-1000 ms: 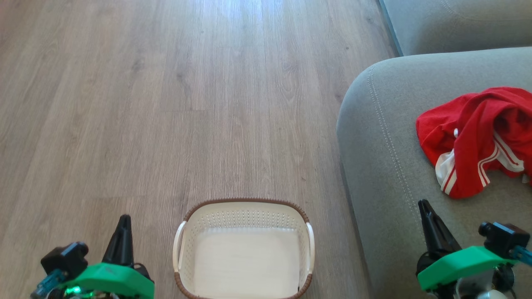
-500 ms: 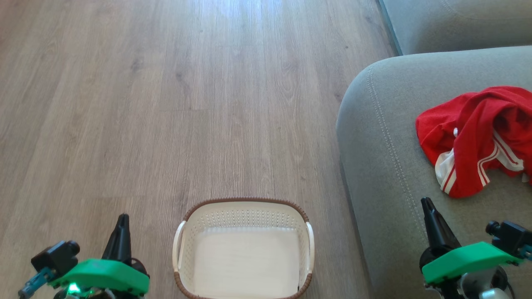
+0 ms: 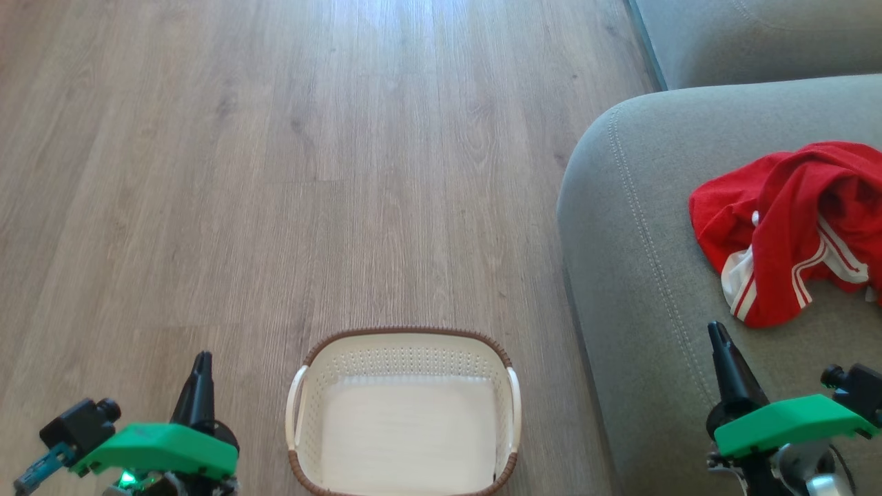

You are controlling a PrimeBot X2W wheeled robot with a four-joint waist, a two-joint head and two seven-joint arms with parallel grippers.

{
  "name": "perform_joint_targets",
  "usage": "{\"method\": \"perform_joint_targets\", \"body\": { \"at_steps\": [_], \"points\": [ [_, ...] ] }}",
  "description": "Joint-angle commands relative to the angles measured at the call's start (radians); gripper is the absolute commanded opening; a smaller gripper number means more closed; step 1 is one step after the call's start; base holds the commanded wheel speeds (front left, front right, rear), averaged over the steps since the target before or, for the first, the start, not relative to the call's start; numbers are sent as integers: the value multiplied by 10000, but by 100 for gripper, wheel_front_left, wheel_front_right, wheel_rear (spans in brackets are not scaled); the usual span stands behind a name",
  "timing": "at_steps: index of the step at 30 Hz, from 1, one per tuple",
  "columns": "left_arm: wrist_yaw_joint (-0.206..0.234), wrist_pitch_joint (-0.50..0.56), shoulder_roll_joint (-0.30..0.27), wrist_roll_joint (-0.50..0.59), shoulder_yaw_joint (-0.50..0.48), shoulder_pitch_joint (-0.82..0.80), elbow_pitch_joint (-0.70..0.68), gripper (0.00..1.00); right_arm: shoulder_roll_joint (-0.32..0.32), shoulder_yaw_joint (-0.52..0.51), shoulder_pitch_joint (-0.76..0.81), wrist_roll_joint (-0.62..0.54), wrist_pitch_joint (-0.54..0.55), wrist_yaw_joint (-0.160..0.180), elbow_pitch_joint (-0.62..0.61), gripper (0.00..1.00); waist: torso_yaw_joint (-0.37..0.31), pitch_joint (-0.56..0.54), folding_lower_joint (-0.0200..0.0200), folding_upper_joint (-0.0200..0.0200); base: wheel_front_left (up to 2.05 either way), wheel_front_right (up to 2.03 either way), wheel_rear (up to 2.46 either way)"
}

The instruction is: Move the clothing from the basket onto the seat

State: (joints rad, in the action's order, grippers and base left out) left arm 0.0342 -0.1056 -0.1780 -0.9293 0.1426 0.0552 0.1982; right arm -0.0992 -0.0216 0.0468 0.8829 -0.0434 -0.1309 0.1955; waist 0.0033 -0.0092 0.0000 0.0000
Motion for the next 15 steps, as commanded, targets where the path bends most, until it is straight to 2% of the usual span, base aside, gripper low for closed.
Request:
{"method": "perform_joint_targets", "body": {
  "at_steps": [1, 15],
  "points": [
    [-104, 46, -20, -193, -375, -614, -275, 0, -22, 14, -595, 217, 63, 1, -294, 0, 0, 1, 0, 0, 0, 0, 0],
    [-407, 445, 216, -1511, -779, -811, -130, 0, 62, -148, -780, 1617, 341, 1, -140, 0, -7, 25, 0, 0, 0, 0, 0]
  ]
}}
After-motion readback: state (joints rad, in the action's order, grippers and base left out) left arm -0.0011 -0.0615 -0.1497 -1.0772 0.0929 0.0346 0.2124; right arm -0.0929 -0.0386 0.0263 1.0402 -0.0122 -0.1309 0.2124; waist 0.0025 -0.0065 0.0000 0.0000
